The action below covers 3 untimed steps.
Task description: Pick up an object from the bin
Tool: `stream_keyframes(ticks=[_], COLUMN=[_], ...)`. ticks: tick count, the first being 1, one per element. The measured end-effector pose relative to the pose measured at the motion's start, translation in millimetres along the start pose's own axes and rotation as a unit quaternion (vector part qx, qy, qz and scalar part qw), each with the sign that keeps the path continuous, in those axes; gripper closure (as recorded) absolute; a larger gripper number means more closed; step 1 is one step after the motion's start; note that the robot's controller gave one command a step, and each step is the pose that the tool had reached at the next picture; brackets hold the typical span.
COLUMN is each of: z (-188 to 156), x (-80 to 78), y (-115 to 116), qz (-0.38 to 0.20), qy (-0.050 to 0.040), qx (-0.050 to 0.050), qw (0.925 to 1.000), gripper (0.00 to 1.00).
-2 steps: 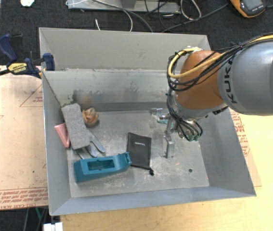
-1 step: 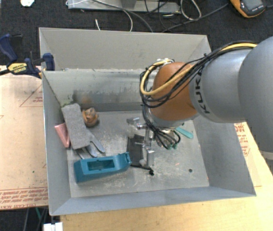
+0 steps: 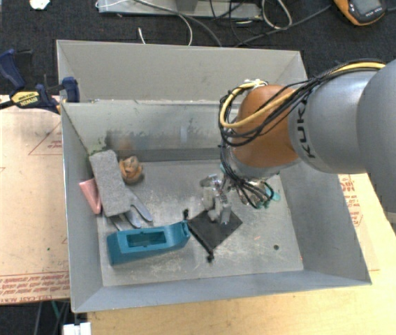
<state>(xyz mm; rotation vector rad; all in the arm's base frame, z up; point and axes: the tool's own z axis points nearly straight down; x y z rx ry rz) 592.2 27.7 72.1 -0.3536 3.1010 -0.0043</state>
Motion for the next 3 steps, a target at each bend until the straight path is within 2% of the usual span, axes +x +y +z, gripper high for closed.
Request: stream_keyframes(ticks=[1, 2, 3], z=[0, -60, -119], x=[0.0, 1.7, -14.3], y=[0, 8, 6], qz=[0.0, 0.002, -0.079], qy=[0.0, 0.0031, 0.0027], qx=[0.0, 0.0, -0.001], qw=[1.0, 1.0, 0.9969], gripper=[1.0, 1.0, 1.0])
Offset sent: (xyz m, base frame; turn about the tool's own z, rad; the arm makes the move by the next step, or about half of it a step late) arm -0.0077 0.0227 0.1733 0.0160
